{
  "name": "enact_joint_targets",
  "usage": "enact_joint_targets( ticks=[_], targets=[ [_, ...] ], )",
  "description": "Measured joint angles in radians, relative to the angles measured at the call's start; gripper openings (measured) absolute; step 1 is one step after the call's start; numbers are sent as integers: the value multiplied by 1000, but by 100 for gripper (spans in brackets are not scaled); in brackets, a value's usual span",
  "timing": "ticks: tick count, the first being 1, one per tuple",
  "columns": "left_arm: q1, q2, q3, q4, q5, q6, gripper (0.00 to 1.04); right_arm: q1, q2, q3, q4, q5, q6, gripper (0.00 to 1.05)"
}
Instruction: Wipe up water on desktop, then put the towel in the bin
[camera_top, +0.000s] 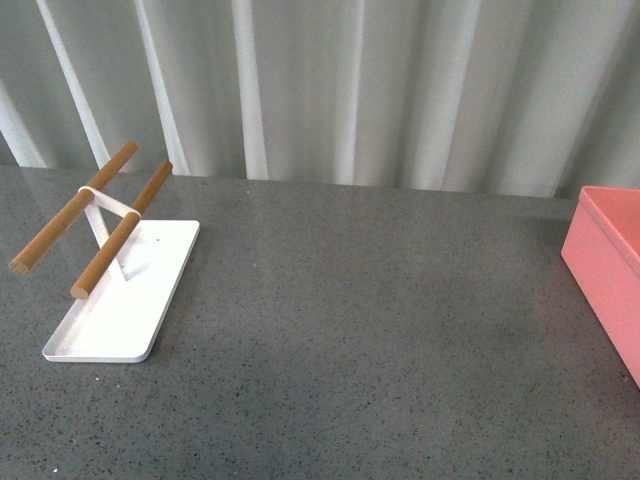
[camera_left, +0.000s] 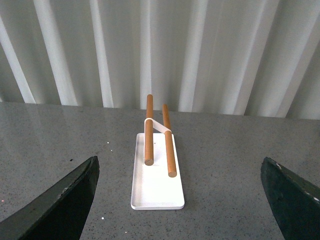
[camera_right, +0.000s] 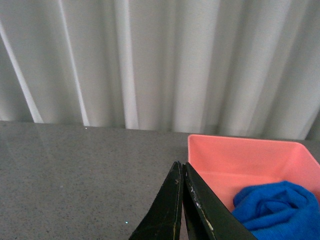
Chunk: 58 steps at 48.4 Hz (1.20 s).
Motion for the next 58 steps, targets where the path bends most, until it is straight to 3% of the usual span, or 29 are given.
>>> enact_joint_targets(
  ticks=[6, 13, 21, 43, 58],
  targets=[
    [0, 0, 0, 0, 0, 0, 98, 50, -87, -46, -41, 42, 0, 3],
    [0, 0, 0, 0, 0, 0, 98, 53, -119, -96, -8, 46, 0, 3],
    [0, 0, 0, 0, 0, 0, 98, 54, -200, -134, -71, 47, 1, 3],
    [0, 0, 0, 0, 0, 0, 98, 55, -618, -153, -433, 50, 4, 3],
    [0, 0, 0, 0, 0, 0, 98, 55, -793, -154, -599, 50, 8, 3]
  ],
)
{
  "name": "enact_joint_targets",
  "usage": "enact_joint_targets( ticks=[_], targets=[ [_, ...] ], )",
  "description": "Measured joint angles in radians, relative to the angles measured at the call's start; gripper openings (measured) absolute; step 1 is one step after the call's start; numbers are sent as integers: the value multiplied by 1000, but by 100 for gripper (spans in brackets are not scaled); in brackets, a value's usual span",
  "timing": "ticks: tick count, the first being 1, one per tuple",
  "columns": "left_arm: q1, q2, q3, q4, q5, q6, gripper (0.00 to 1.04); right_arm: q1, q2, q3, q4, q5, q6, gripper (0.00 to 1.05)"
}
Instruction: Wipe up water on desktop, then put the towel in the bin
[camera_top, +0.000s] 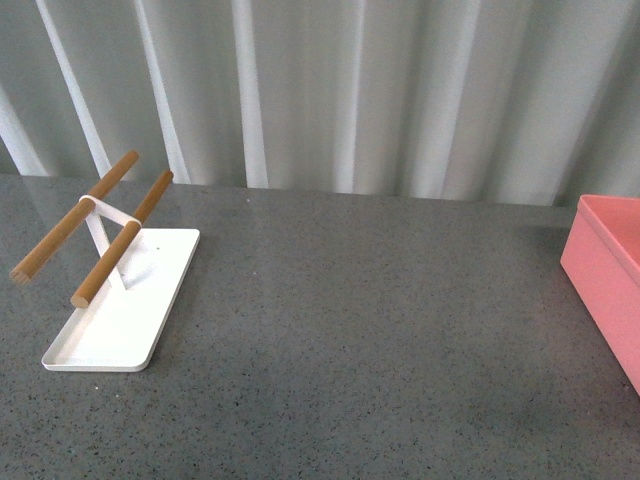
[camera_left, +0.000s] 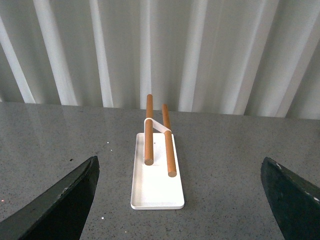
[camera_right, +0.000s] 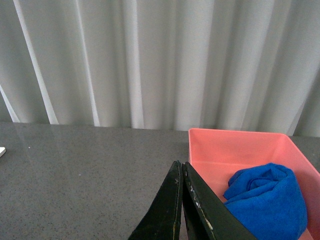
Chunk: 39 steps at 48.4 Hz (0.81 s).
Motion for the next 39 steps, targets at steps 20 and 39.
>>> enact_joint_targets(
  ticks=[20, 39],
  targets=[
    [0, 0, 0, 0, 0, 0, 98, 0, -145, 0, -143, 3, 2, 3],
    [0, 0, 0, 0, 0, 0, 98, 0, -335, 0, -339, 3, 2, 3]
  ],
)
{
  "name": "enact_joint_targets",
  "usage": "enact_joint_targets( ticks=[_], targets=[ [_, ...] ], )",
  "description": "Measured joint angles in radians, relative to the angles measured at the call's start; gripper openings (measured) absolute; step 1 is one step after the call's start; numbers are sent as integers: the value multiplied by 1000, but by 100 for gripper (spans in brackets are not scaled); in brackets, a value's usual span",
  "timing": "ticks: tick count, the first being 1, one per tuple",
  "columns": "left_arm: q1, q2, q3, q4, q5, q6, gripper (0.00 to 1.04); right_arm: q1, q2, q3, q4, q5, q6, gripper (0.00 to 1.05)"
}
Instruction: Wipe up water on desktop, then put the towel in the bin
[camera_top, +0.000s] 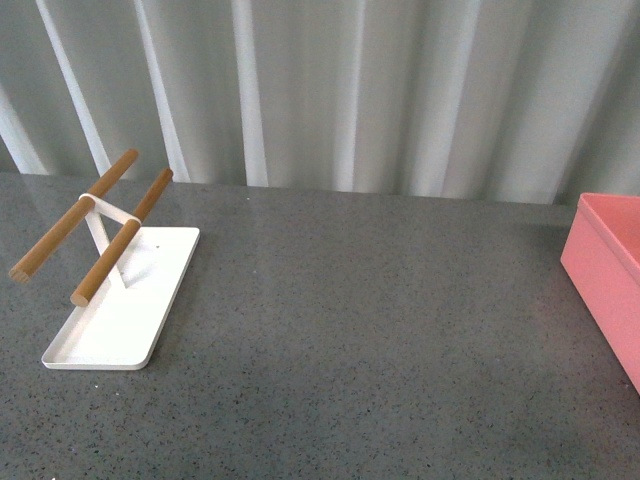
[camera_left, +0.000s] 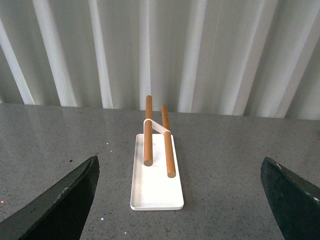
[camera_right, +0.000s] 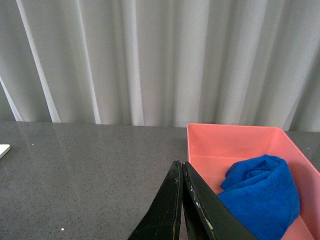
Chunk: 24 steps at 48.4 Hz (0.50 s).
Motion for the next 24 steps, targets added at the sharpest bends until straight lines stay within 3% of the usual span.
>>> enact_joint_targets(
  ticks=[3, 24],
  targets=[
    [0, 0, 0, 0, 0, 0, 98, 0, 0, 0, 0, 0, -1, 5],
    [0, 0, 0, 0, 0, 0, 98, 0, 0, 0, 0, 0, 0, 72]
  ],
)
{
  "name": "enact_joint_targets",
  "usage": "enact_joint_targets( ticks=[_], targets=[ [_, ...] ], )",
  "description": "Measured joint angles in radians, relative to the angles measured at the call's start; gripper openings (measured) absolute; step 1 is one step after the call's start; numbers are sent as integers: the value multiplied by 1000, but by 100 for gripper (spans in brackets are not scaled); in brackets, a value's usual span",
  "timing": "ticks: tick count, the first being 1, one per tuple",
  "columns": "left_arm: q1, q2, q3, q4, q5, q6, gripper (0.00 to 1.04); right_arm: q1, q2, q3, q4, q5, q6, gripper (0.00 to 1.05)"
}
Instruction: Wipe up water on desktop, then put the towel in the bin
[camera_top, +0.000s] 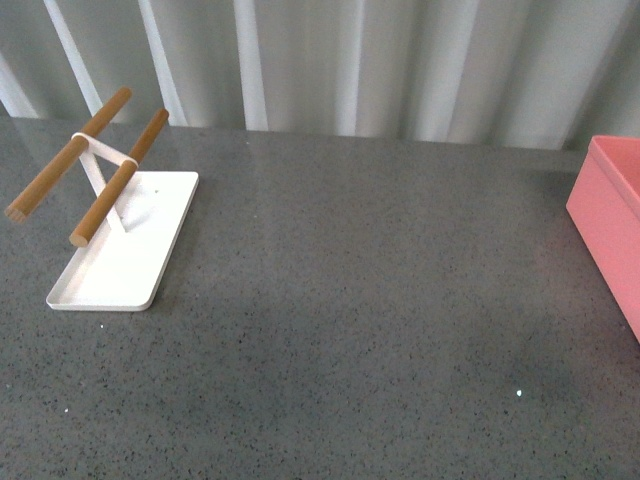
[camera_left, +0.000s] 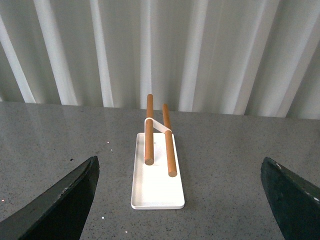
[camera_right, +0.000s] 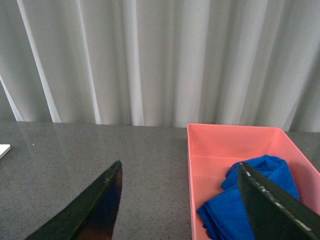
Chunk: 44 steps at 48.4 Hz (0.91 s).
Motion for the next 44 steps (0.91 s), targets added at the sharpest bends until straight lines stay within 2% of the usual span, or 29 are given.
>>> enact_joint_targets(
  ticks=[2, 5, 7, 11, 44],
  targets=[
    [0, 0, 0, 0, 0, 0, 98, 0, 0, 0, 0, 0, 0, 79],
    [0, 0, 0, 0, 0, 0, 98, 0, 0, 0, 0, 0, 0, 95],
    [0, 0, 0, 0, 0, 0, 98, 0, 0, 0, 0, 0, 1, 100],
    [0, 0, 0, 0, 0, 0, 98, 0, 0, 0, 0, 0, 1, 97],
    [0, 0, 0, 0, 0, 0, 98, 0, 0, 0, 0, 0, 1, 98]
  ],
)
